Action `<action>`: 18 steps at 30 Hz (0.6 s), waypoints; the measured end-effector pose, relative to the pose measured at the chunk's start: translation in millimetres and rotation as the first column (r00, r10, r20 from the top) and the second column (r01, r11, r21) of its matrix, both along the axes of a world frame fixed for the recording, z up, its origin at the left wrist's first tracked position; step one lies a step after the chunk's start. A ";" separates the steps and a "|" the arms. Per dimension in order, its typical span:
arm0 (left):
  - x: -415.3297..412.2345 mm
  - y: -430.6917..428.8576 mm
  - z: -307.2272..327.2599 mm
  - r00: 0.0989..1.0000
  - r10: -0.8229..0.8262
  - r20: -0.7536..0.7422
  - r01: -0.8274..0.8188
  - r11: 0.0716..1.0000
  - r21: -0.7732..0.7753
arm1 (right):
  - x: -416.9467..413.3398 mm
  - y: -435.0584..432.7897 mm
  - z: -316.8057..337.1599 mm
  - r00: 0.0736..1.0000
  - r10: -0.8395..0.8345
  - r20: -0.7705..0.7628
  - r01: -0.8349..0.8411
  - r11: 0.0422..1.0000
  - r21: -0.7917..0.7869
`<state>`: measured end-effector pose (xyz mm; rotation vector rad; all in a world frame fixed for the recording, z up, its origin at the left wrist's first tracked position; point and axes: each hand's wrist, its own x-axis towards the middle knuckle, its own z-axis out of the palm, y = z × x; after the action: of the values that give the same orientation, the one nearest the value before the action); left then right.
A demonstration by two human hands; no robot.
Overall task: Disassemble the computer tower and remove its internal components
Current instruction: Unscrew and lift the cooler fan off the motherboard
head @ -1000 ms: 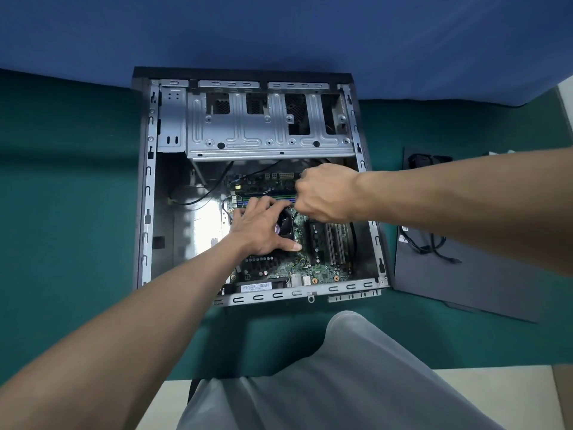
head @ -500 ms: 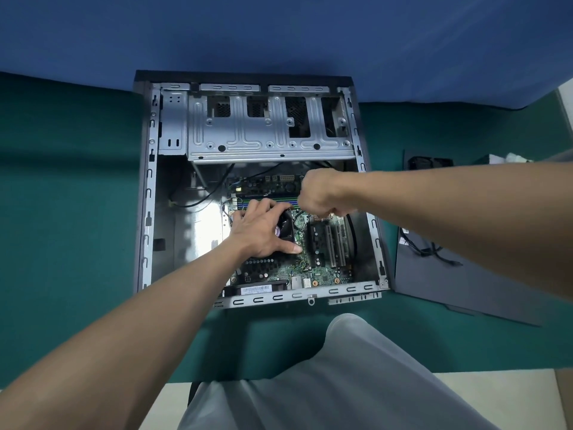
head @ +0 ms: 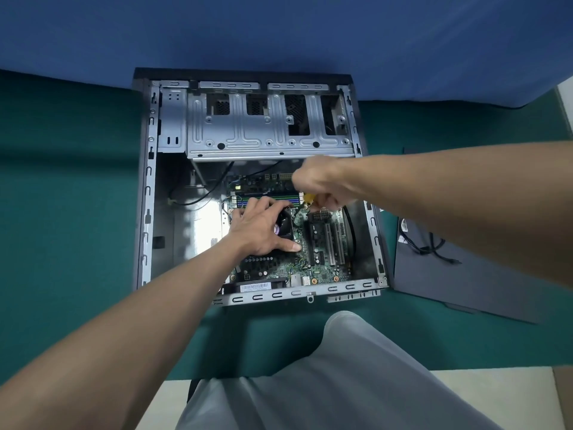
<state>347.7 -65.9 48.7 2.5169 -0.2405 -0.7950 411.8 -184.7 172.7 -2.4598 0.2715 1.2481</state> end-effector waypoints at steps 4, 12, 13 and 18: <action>0.0 -0.8 -1.4 1.000 -0.005 0.006 0.005 1.000 0.019 | -4.0 2.9 1.6 0.976 0.122 -0.182 -0.146 0.982 -0.121; -0.2 -2.5 -2.0 1.000 -0.001 0.009 0.001 0.999 0.038 | -13.5 0.8 13.3 -0.183 0.982 -0.040 -0.792 -0.171 -0.586; -0.4 -2.0 -2.0 1.000 0.002 0.007 -0.003 0.999 0.032 | -12.6 2.0 13.4 -0.174 0.985 -0.010 -0.814 -0.150 -0.562; -0.2 -0.4 -0.8 1.000 0.005 0.002 -0.005 1.000 0.005 | -3.5 6.3 7.4 0.725 0.663 0.187 -0.632 0.748 -0.200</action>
<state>347.5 -66.3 47.9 2.5225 -0.2331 -0.7924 408.4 -178.4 180.1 -2.9005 -0.6748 1.1507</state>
